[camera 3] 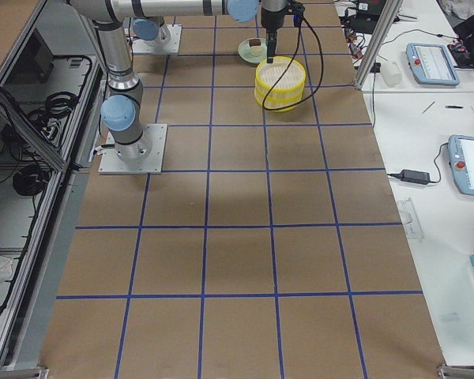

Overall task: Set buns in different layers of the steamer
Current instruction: 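Move the left gripper over the pale green plate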

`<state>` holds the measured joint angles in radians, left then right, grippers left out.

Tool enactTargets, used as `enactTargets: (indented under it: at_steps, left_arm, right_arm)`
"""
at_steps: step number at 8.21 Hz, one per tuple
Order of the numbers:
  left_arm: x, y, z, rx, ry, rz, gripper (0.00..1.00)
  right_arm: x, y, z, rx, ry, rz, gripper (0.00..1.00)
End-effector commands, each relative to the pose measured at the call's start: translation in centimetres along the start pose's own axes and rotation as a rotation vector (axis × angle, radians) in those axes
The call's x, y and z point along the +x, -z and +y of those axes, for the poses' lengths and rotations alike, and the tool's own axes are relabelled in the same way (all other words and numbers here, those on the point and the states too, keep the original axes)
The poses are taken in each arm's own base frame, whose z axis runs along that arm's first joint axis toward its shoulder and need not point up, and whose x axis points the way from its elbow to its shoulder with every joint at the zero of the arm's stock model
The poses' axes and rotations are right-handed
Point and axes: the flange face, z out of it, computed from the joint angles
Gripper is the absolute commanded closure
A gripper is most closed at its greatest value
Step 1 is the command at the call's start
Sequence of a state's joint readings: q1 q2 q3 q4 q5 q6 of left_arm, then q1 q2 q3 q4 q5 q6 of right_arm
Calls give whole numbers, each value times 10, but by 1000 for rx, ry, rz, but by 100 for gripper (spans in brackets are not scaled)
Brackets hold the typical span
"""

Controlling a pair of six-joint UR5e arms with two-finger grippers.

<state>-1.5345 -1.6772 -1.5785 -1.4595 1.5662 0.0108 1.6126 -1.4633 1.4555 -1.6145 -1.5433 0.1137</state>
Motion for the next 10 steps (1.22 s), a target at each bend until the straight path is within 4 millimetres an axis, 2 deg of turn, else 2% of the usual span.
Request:
enactTargets:
  at_steps: [1,4,5,7,8,10]
  left_arm:
    - [0,-1,0,-3,1,0,0]
    - [-6,-9,-6,-17,-5,11,0]
    - [-6,-23,-10,-31,-2,10,0]
    - [-7,-68,-24,0,-12,8,0]
    - [-6,-83,-28,-1,-18,9,0]
    - [-1,-115,-41,-22,-121,9,3]
  right_arm:
    - [1,-5,1,-7,1,4,0]
    - [1,-5,1,-7,1,2,0]
    - [1,-5,1,-7,1,2,0]
    - [1,-6,1,-8,1,2,0]
    - [1,-7,1,-11,1,3,0]
    - [0,-7,2,-11,3,3,0]
